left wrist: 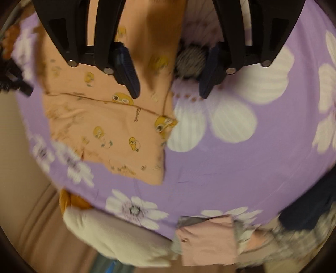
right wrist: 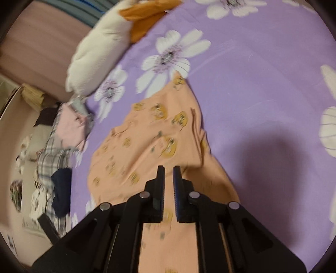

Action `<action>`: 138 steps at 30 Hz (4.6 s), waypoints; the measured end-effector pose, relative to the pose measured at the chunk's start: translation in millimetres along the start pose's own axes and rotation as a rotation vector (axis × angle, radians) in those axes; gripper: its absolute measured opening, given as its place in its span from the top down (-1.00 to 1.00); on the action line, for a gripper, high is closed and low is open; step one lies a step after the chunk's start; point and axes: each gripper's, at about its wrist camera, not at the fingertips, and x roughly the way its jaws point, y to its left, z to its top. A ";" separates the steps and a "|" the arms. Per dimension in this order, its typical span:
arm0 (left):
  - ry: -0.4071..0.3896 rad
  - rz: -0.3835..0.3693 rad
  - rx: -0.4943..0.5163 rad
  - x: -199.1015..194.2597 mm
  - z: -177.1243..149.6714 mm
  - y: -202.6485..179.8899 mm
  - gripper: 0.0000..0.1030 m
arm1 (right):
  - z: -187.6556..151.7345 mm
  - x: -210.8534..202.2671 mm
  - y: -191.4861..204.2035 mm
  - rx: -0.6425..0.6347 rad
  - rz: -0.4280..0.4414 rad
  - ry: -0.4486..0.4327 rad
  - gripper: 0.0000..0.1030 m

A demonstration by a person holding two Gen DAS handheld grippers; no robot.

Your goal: Fold small clothes

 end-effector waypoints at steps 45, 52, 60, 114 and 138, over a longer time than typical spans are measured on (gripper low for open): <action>0.203 -0.316 -0.032 -42.5 -148.9 15.1 0.82 | -157.0 -44.7 -81.6 0.003 0.136 0.136 0.89; 0.145 -0.266 -0.024 -50.3 -141.3 7.6 0.84 | -153.4 -41.7 -77.4 0.026 0.199 0.098 0.87; 0.084 -0.290 -0.007 -52.8 -122.1 -8.7 0.86 | -153.7 -47.3 -38.3 -0.140 0.105 0.030 0.86; -0.094 -0.149 -0.227 86.3 96.6 20.0 0.87 | 82.7 83.2 -50.3 0.143 0.114 -0.037 0.84; 0.188 -0.248 0.075 90.9 60.4 -76.4 0.87 | 58.4 81.8 29.1 -0.248 -0.225 0.204 0.83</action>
